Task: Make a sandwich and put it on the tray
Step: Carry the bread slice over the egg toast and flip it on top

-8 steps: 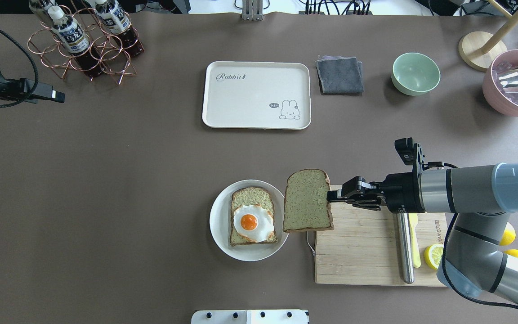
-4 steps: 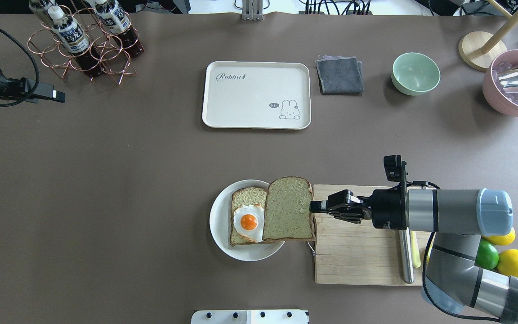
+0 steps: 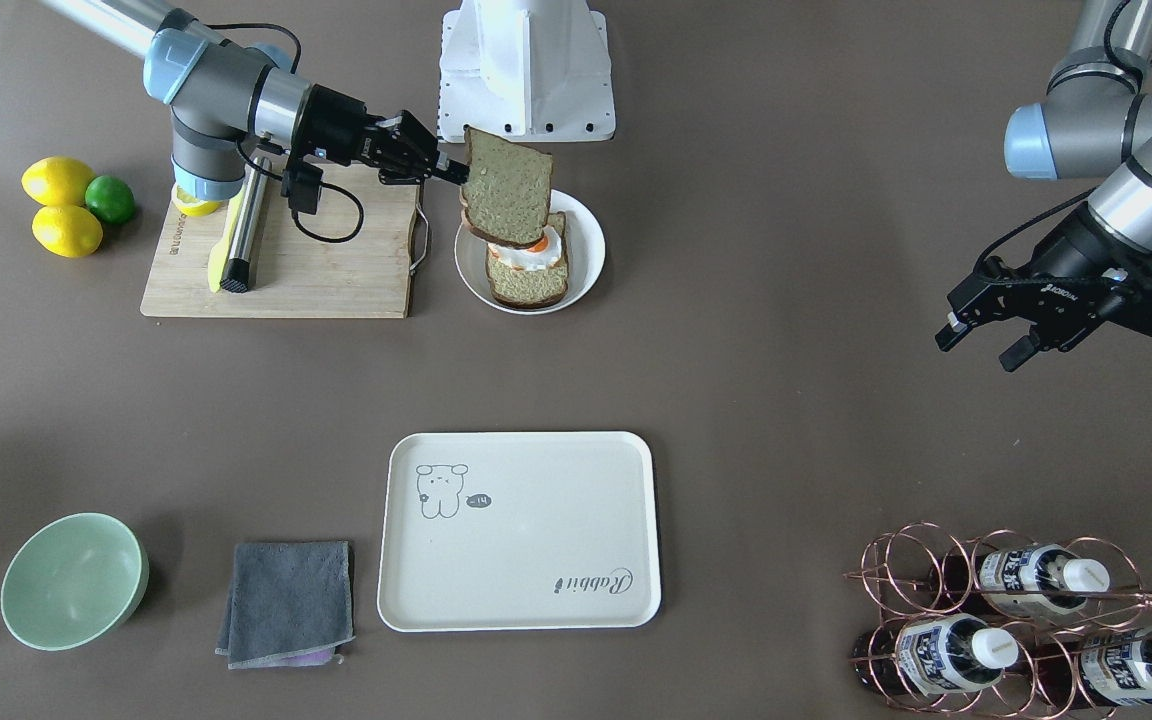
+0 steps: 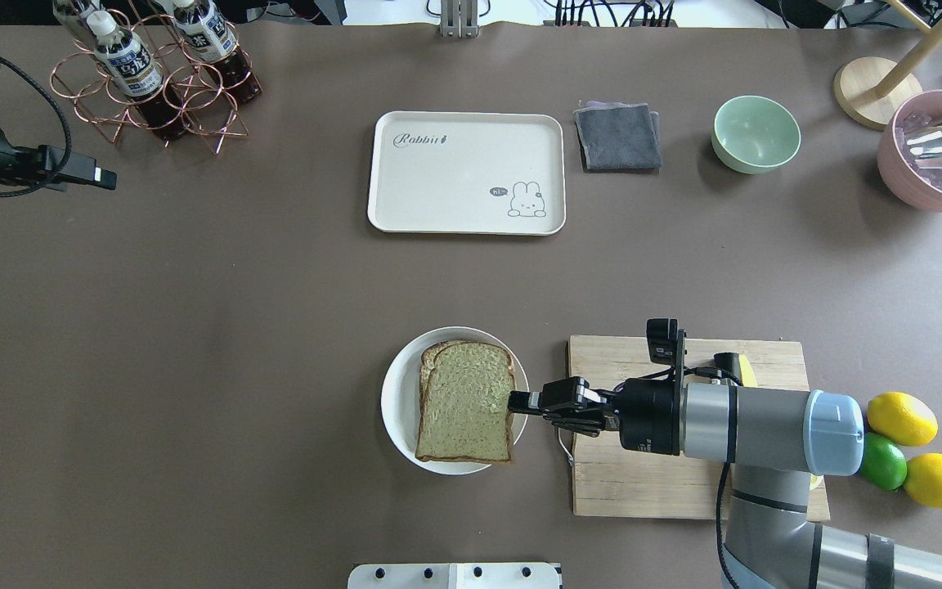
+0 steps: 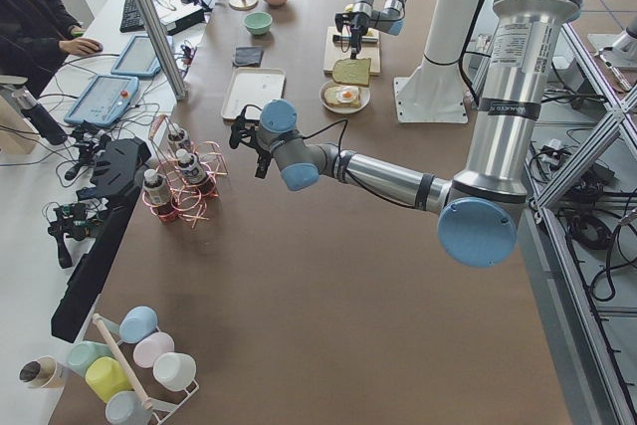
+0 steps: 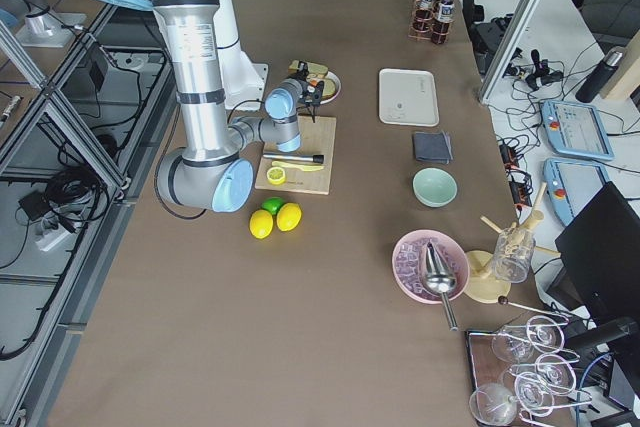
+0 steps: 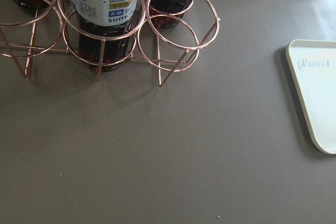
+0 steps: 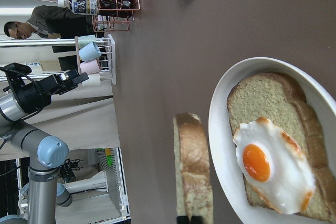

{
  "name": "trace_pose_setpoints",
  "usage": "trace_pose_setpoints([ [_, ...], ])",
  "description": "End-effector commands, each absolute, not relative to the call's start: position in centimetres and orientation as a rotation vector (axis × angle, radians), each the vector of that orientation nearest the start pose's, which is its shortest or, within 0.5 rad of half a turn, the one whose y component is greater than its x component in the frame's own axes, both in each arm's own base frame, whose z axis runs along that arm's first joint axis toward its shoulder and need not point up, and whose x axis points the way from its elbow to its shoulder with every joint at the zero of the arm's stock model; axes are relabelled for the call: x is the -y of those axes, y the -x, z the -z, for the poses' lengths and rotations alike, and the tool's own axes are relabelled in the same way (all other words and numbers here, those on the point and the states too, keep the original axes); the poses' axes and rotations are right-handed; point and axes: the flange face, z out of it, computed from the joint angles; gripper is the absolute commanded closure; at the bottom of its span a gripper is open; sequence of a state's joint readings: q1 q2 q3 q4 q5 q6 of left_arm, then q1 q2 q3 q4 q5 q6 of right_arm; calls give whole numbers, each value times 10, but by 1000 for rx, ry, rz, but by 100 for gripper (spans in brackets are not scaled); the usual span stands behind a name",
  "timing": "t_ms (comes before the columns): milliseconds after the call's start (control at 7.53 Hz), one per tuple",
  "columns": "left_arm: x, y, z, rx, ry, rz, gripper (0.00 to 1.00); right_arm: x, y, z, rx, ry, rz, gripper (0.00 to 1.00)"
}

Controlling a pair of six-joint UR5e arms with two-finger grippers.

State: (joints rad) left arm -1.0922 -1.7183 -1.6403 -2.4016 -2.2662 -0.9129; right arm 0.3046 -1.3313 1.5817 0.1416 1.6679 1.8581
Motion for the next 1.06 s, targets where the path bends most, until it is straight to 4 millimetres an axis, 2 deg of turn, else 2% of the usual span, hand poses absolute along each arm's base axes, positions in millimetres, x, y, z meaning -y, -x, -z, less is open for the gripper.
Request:
trace_pose_setpoints([
  [0,531,-197,-455,-1117,-360,22,8,279,488,-342,1972,2,-287,100],
  [265,531,-197,-455,-1118,-359,21,8,288,488,-345,1959,-40,-286,100],
  [796,540,-202,-453,-1116,-359,23,8,332,494,-330,1849,-140,-317,100],
  [929,544,-204,-453,-1115,-357,24,8,335,496,-330,1823,-156,-311,100],
])
